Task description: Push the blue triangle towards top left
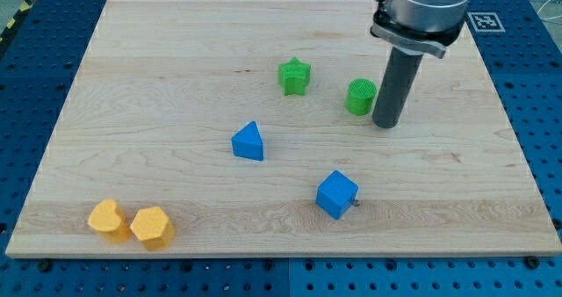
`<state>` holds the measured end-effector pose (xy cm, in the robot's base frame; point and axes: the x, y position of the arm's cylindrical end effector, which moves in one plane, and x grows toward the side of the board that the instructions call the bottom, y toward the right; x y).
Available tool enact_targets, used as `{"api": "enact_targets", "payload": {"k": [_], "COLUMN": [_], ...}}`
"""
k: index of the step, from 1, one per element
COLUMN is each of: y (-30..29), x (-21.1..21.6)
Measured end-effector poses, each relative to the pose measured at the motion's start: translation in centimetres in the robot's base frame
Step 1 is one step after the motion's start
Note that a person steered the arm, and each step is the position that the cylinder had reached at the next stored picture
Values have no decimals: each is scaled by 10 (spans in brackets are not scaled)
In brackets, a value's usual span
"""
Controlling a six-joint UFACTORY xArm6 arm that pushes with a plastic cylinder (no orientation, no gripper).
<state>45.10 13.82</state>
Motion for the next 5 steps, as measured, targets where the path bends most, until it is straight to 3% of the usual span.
{"api": "enact_targets", "payload": {"k": [2,3,5], "y": [-61,-59,-68], "x": [-20,-26,51]}}
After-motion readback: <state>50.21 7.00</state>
